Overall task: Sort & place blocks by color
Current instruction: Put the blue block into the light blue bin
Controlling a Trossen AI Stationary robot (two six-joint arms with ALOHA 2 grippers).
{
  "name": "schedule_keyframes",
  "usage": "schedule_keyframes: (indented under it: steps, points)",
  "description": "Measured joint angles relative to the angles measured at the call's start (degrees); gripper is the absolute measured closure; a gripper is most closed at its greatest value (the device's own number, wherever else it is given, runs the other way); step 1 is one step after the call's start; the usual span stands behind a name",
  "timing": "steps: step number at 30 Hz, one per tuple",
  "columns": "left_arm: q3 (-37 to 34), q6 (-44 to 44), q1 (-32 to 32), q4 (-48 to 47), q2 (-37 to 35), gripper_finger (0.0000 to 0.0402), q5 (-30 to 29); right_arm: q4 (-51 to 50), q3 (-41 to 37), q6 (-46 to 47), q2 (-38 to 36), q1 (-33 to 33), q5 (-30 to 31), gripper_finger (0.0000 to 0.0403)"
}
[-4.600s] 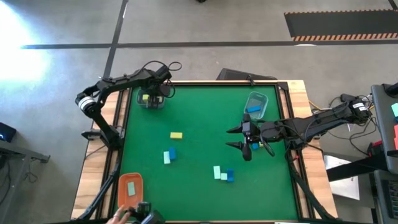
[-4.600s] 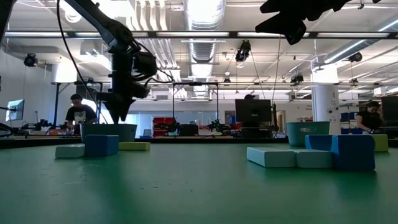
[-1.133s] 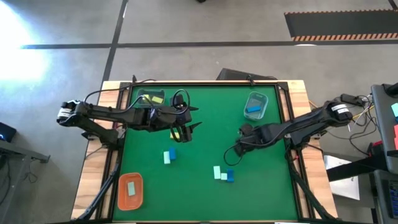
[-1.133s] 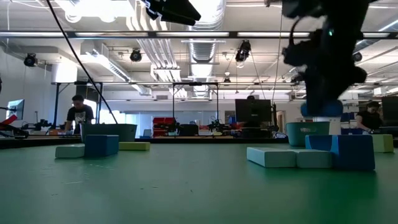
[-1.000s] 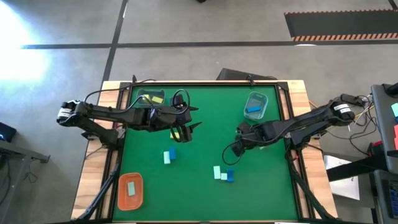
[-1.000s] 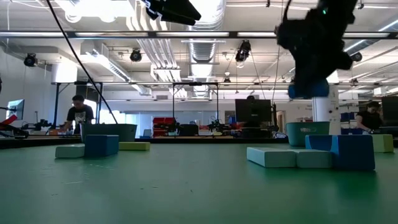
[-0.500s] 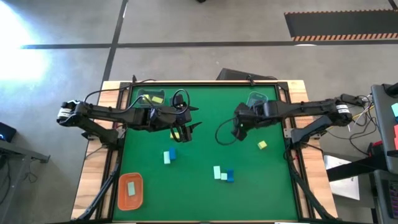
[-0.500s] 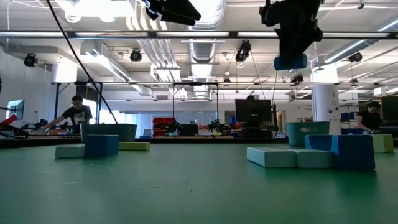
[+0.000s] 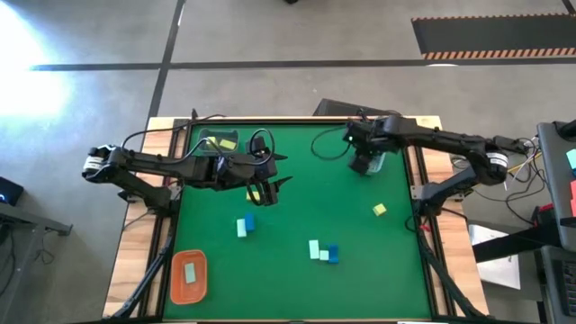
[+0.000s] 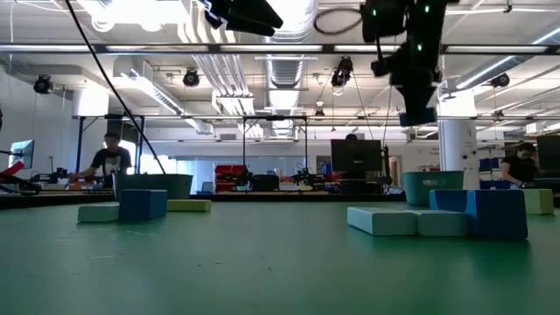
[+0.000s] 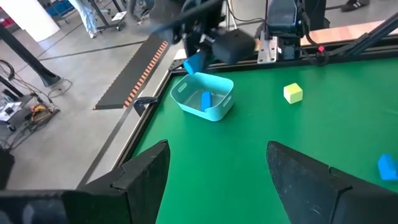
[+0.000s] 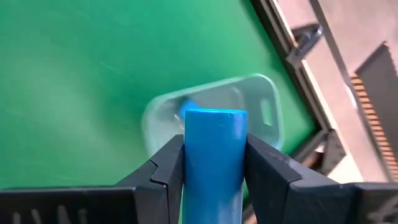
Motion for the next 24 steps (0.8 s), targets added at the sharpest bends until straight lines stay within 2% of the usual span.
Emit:
schedule_keyframes:
  steps: [5,10,18,24]
  points:
    - [0.0,-0.12,0.0,-0.11,0.0,0.0151,0.0,8.71,-7.76,-8.02,0.0,-9.16,-0.03,0.0274]
    - [0.0,-0.17,0.0,-0.02,0.0,0.0151,0.0,19.99,-14.98,-12.62,0.0,-14.43,-0.23,0.0272]
    - [0.0,-0.26,0.0,0.08,0.12,0.0151,0.0,22.32,-18.76,-14.51,0.0,-15.37,-0.34,0.0265]
    - [0.0,-3.13,0.0,-0.08,0.24,0.0151,0.02,23.52,-19.27,-13.85,0.0,-15.39,-0.09,0.0235]
